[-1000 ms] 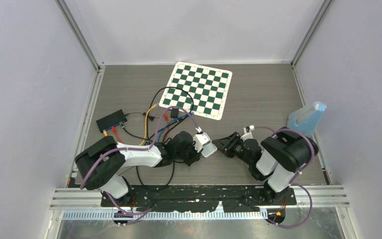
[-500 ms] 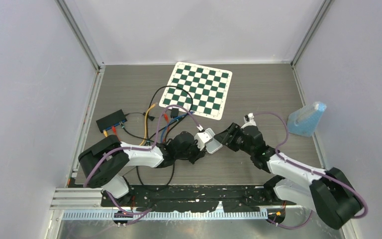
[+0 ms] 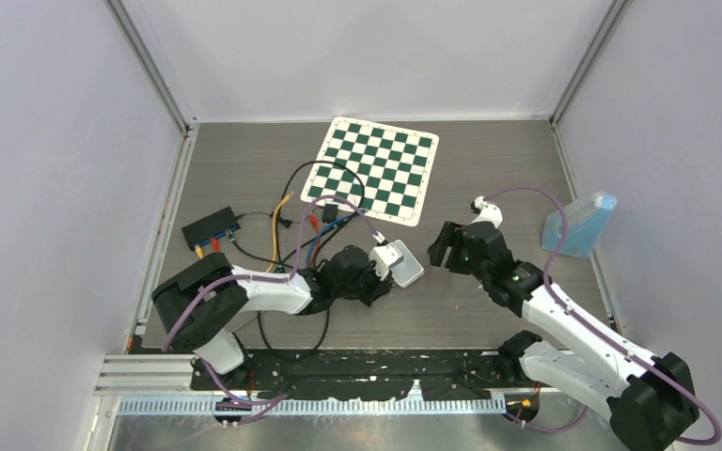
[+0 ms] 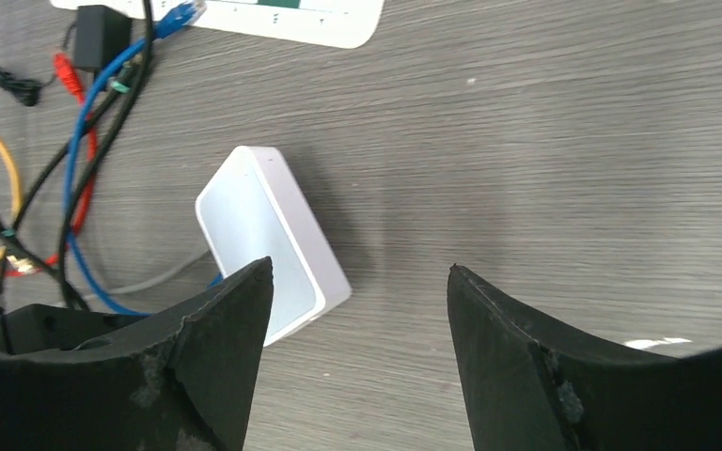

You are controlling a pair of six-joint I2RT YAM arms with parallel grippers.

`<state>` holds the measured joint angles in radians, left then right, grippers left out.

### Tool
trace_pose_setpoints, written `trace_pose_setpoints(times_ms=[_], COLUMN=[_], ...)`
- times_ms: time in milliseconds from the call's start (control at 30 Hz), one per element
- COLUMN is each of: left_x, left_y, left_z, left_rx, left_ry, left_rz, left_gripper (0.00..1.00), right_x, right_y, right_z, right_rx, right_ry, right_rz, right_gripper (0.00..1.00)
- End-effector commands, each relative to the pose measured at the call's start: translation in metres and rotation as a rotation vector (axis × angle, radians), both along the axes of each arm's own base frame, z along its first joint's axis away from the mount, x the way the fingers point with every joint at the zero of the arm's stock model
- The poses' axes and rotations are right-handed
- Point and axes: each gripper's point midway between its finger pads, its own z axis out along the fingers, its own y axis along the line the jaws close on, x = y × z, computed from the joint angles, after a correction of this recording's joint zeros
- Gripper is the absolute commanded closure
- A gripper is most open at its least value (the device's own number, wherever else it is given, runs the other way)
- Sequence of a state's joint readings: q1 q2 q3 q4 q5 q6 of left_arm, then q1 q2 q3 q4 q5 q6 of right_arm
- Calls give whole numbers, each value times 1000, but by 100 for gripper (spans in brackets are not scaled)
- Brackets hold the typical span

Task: Insert the plug into the switch port
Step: Reset both arms

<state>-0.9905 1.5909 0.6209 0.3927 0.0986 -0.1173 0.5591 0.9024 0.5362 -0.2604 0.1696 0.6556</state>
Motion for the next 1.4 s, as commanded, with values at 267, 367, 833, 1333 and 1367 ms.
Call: trace_pose_setpoints(times_ms=[267, 367, 833, 1333, 1367], left_x=[8, 7, 47, 12, 12], left_y=[-17, -13, 117, 195, 195], left_z=[28, 50, 264, 317, 314], left_rx=[-82, -104, -204, -340, -328], left_ry=[-19, -25, -277, -417, -416], left_rz=[1, 21, 519, 627, 629], left_gripper=[61, 40, 0, 0, 0], right_x=[-4, -6, -30, -38, -38], right_y=[-50, -56, -68, -62, -61], right_z=[97, 114, 177, 182, 181], right_rx=[-207, -212, -171, -90, -91], right_ry=[-177, -209, -409, -468, -466], right_rz=[-50, -62, -10, 9, 13], right_gripper=[6, 4, 4, 5, 4])
